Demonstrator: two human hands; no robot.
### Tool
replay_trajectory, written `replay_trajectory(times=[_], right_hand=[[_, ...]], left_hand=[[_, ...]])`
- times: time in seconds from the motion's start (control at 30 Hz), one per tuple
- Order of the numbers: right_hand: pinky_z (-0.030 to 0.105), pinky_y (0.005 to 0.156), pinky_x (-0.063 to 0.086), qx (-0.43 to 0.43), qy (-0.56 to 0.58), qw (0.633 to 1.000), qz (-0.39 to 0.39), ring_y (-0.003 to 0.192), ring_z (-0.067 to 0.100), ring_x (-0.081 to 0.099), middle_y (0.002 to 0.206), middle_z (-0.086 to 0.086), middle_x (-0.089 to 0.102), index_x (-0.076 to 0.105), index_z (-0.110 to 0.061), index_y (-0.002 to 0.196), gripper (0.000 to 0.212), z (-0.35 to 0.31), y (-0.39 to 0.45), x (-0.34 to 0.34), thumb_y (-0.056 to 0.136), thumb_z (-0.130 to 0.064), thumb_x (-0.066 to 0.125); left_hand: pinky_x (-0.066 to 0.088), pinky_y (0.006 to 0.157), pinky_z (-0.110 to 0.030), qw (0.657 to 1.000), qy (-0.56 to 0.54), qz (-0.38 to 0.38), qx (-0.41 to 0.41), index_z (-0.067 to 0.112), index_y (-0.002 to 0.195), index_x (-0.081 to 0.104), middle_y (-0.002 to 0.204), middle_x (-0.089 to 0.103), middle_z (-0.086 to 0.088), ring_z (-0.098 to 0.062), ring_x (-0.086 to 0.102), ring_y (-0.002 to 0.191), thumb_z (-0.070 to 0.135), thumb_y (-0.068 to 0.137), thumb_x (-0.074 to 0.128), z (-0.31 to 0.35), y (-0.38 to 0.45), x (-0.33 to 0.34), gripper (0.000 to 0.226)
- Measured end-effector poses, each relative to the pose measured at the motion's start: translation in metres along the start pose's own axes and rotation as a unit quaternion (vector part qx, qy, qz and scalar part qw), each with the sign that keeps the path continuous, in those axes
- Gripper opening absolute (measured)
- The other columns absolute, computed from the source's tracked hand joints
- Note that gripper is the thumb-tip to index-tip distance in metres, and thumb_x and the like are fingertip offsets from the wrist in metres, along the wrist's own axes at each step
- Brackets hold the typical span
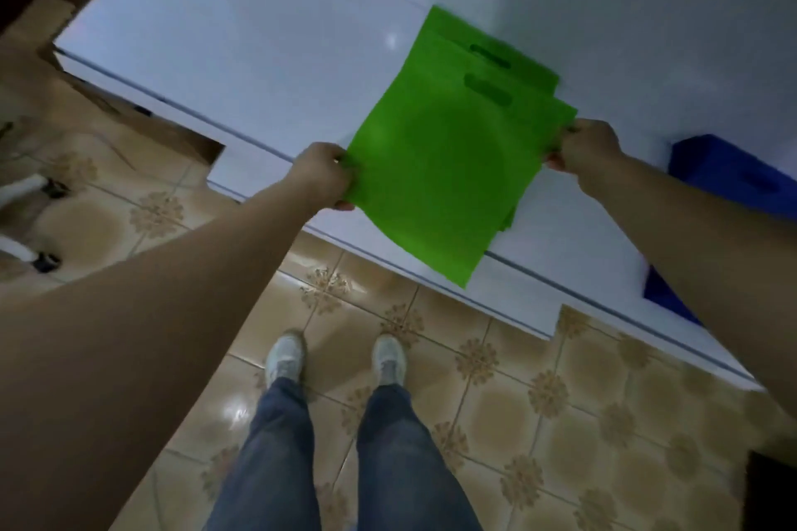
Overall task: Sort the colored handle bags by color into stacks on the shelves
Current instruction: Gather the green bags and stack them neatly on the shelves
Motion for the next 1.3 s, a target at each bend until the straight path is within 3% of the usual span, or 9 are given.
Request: replay_trajectory(times=[0.1,0.27,0.37,0.5,0.67,0.77,0.87,1.0,1.3], right_hand=[[0.018,0.045,0.052,0.002,0.017,1.0,0.0,0.07,0.015,0.06,0.113,0.015,0.061,0.06,0.003,0.12,0.026,-0.011,0.036,0.009,0.096,0.0,0.051],[0.036,0.085,0.057,-0.016,0.008,1.0,0.014,0.094,0.024,0.066,0.116,0.017,0.065,0.061,-0.006,0.085,0.002,-0.024,0.087,0.017,0.084,-0.004,0.06],[0.035,0.088,0.055,-0.019,-0.014,0.999,0.023,0.099,0.023,0.064,0.119,0.012,0.063,0.058,0.0,0.12,0.044,-0.03,0.103,0.021,0.078,-0.014,0.061],[0.036,0.096,0.049,-0.015,-0.145,0.989,-0.023,0.111,0.025,0.058,0.126,0.005,0.056,0.047,-0.013,0.138,0.085,-0.018,0.136,0.04,0.06,-0.037,0.071],[0.036,0.105,0.043,-0.038,-0.273,0.961,0.011,0.126,0.033,0.049,0.142,0.017,0.047,0.041,-0.003,0.141,0.056,-0.036,0.105,0.046,0.09,-0.019,0.055],[0.034,0.106,0.038,-0.034,-0.34,0.939,0.018,0.132,0.035,0.04,0.148,0.019,0.037,0.03,-0.002,0.147,0.066,-0.04,0.102,0.042,0.091,-0.025,0.056],[0.037,0.106,0.034,-0.058,-0.393,0.917,0.033,0.132,0.037,0.036,0.147,0.02,0.032,0.027,-0.002,0.146,0.073,-0.063,0.071,0.044,0.086,-0.029,0.059],[0.045,0.104,0.035,-0.21,-0.401,0.89,0.046,0.129,0.041,0.037,0.142,0.026,0.035,0.031,0.003,0.141,0.059,-0.112,-0.007,0.062,0.094,-0.026,0.051],[0.041,0.11,0.03,-0.457,-0.311,0.831,-0.055,0.136,0.035,0.033,0.15,0.018,0.034,0.027,-0.006,0.15,0.061,-0.232,-0.265,0.138,0.101,-0.039,0.04]], left_hand=[[0.061,0.055,-0.04,0.999,-0.012,0.041,0.021,0.009,0.097,0.058,0.104,0.061,-0.024,-0.037,0.064,0.079,0.0,0.093,0.054,0.008,0.03,0.006,0.01],[0.057,0.083,-0.039,0.99,0.045,0.111,0.076,0.009,0.12,0.06,0.113,0.065,-0.017,-0.033,0.067,0.094,0.01,0.089,0.056,0.031,0.056,0.009,0.031],[0.052,0.078,-0.034,0.981,0.093,0.133,0.106,0.012,0.129,0.053,0.117,0.061,-0.012,-0.028,0.061,0.1,0.015,0.088,0.058,0.045,0.065,0.017,0.041],[0.045,0.099,-0.044,0.957,0.196,0.174,0.124,0.015,0.14,0.043,0.136,0.042,-0.015,-0.033,0.041,0.126,0.02,0.085,0.066,0.054,0.072,0.028,0.059],[0.04,0.102,-0.045,0.94,0.271,0.155,0.14,0.014,0.132,0.055,0.133,0.041,-0.015,-0.036,0.039,0.125,0.011,0.087,0.056,0.061,0.076,0.048,0.046],[0.035,0.1,-0.044,0.932,0.301,0.159,0.126,0.016,0.135,0.051,0.133,0.043,-0.013,-0.033,0.043,0.123,0.011,0.086,0.055,0.069,0.067,0.043,0.049],[0.036,0.099,-0.043,0.939,0.281,0.161,0.116,0.016,0.139,0.046,0.136,0.043,-0.013,-0.033,0.045,0.124,0.017,0.087,0.059,0.069,0.045,0.028,0.054],[0.04,0.103,-0.045,0.955,0.221,0.157,0.117,0.015,0.145,0.039,0.14,0.04,-0.014,-0.034,0.042,0.128,0.027,0.092,0.058,0.059,-0.012,0.003,0.057],[0.038,0.105,-0.046,0.956,0.159,0.209,0.134,0.012,0.148,0.034,0.144,0.037,-0.016,-0.035,0.037,0.131,0.037,0.099,0.048,0.015,-0.176,-0.107,0.057]])
Point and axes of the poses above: each hand's wrist, its own y-axis towards the middle knuckle, its own x-axis out of the palm, z = x × y, the point moved 8 cm from there along y, towards the middle knuckle
